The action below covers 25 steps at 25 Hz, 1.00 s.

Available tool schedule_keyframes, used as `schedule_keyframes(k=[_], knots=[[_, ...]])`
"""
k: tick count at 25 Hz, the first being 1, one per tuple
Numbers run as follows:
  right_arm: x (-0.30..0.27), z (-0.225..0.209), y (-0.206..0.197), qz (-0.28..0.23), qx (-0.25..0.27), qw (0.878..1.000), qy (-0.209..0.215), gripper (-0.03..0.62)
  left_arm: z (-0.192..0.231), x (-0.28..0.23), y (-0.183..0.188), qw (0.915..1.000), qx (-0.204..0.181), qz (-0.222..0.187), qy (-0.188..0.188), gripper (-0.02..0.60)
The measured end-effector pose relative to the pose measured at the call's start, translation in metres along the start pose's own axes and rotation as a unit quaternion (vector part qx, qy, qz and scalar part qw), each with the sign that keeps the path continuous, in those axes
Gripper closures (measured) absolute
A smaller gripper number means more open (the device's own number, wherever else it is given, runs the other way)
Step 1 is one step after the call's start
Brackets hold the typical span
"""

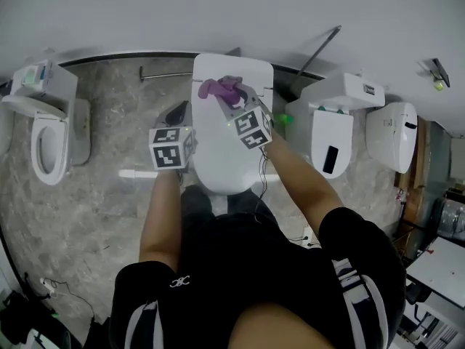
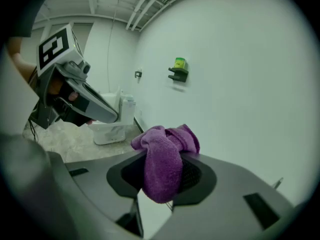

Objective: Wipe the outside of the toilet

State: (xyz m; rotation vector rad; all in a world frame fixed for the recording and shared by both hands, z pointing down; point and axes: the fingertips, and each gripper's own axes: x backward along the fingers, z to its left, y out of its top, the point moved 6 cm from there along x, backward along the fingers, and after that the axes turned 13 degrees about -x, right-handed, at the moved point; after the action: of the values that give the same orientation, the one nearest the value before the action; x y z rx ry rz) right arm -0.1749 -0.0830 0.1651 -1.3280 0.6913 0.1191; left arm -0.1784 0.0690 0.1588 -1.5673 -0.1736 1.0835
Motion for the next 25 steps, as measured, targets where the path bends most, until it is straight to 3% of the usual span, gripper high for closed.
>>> schedule_keyframes(k=[8, 12, 17, 25], knots=[[-0.135, -0.050, -0.058, 0.040, 0.031, 0.997, 0.050, 0.467, 0.027, -0.084, -0.032, 0.9976, -0.009, 0.033, 0.060, 0.575], [-0.206, -0.065, -0.101, 0.065, 0.037, 0.995, 0.066, 0.466, 0.041, -0.123, -0.056, 0.9970, 0.023, 0.034, 0.066, 0.575], [-0.278, -0.080, -0.134, 0.096, 0.069, 0.990, 0.080, 0.466, 0.061, -0.158, -0.087, 0.9957, 0.032, 0.044, 0.074, 0.575], [-0.346, -0.093, -0.171, 0.157, 0.109, 0.975, 0.114, 0.467, 0.067, -0.198, -0.121, 0.9946, 0.051, 0.056, 0.071, 0.575]])
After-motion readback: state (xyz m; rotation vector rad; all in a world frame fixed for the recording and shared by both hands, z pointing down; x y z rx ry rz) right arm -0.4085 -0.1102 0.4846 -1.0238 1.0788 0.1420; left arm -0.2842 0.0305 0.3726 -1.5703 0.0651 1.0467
